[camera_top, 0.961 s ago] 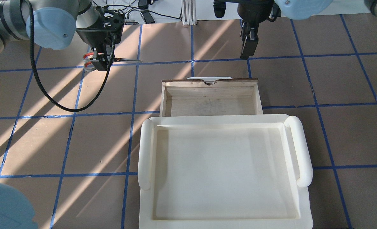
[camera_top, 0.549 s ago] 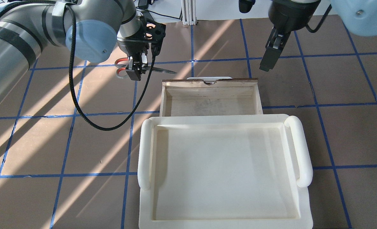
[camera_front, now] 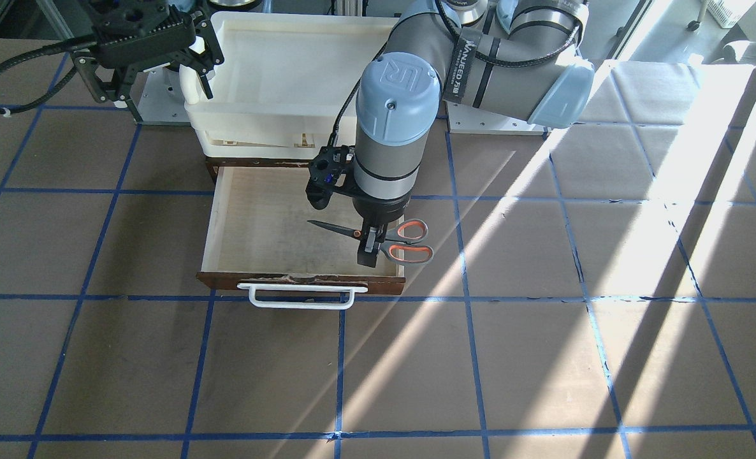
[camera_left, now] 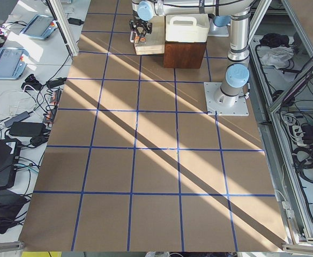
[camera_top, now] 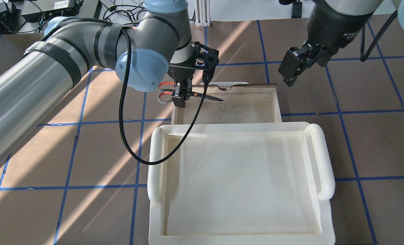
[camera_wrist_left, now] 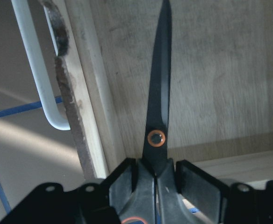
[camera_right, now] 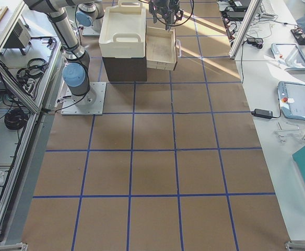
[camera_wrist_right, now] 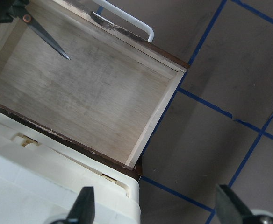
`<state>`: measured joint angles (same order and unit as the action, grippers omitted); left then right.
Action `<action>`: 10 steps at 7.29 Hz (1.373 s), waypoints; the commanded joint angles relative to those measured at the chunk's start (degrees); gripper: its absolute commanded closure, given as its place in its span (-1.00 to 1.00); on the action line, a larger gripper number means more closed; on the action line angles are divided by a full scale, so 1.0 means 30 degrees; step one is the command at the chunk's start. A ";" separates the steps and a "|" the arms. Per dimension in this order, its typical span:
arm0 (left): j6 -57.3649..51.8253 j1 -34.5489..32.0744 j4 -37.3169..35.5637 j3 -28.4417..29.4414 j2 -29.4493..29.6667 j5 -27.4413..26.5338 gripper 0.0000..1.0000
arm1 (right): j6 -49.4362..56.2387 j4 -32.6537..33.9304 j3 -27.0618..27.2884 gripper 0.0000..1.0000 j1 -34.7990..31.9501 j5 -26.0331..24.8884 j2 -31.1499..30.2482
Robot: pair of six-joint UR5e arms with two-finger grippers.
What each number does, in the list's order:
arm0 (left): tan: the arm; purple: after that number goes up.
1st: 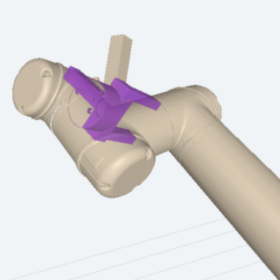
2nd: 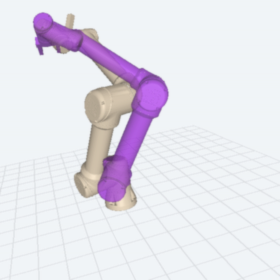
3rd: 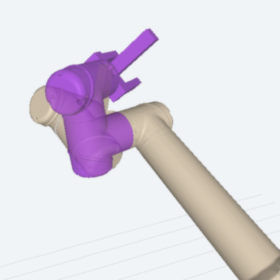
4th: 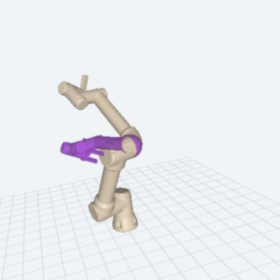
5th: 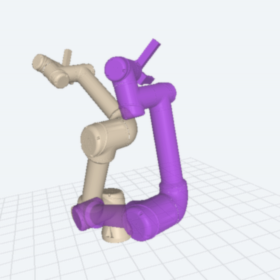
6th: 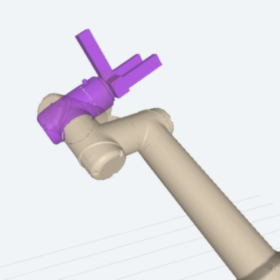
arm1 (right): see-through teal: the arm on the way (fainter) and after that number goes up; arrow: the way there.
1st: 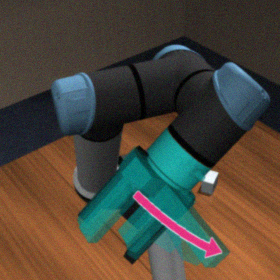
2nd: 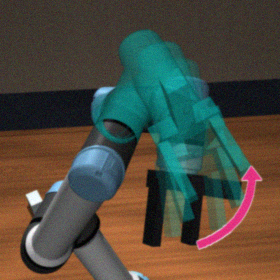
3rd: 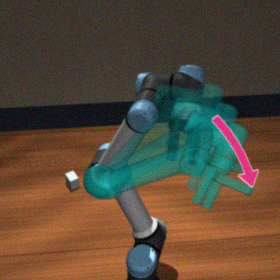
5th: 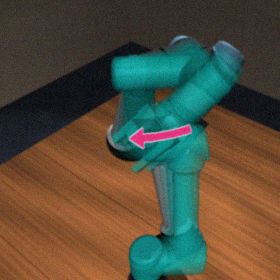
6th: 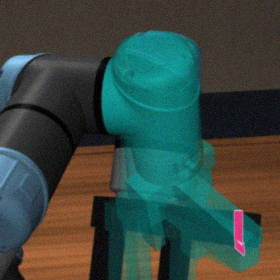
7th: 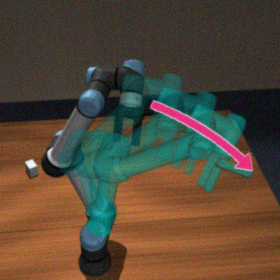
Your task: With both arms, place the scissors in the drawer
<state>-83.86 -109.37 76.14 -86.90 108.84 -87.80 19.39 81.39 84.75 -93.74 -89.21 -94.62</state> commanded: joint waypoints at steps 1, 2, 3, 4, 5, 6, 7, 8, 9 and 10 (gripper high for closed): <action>0.0561 -0.1183 -0.0736 -0.0214 0.0164 0.0233 1.00 | -0.7742 -0.0322 0.0021 -0.97 -0.0014 0.0000 -0.0332; 0.0648 -0.1449 -0.0888 -0.0215 0.0223 0.0261 1.00 | -0.8941 -0.0380 0.0079 -1.00 -0.0072 0.0000 -0.0479; 0.0591 -0.1568 -0.0889 -0.0360 0.0339 0.0291 1.00 | -0.8982 -0.0352 0.0283 -1.00 -0.0101 0.0029 -0.0480; 0.0590 -0.1569 -0.0947 -0.0767 0.0341 0.0291 1.00 | -0.8809 -0.0148 0.0401 -1.00 -0.0101 0.0087 -0.0422; 0.0532 -0.1569 -0.1151 -0.1061 0.0428 0.0291 1.00 | -0.8807 -0.0146 0.0402 -1.00 -0.0101 0.0117 -0.0422; 0.0474 -0.1569 -0.1240 -0.1238 0.0458 0.0291 1.00 | -0.8807 -0.0117 0.0402 -1.00 -0.0101 0.0204 -0.0393; 0.0502 -0.1569 -0.1328 -0.1240 0.0516 0.0320 1.00 | -0.8807 -0.0117 0.0402 -1.00 -0.0101 0.0234 -0.0393; 0.0415 -0.1569 -0.1648 -0.1269 0.0516 0.0320 1.00 | -0.8807 -0.0117 0.0402 -1.00 -0.0101 0.0263 -0.0393; 0.0501 -0.1569 -0.1651 -0.1298 0.0545 0.0320 1.00 | -0.8836 -0.0088 0.0402 -1.00 -0.0101 0.0235 -0.0393; 0.0531 -0.1569 -0.1651 -0.1270 0.0517 0.0320 0.70 | -0.8923 -0.0117 0.0431 -1.00 -0.0101 0.0234 -0.0393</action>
<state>-82.39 -114.08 71.33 -90.71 110.40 -86.84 -7.16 81.07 85.98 -94.04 -88.49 -95.80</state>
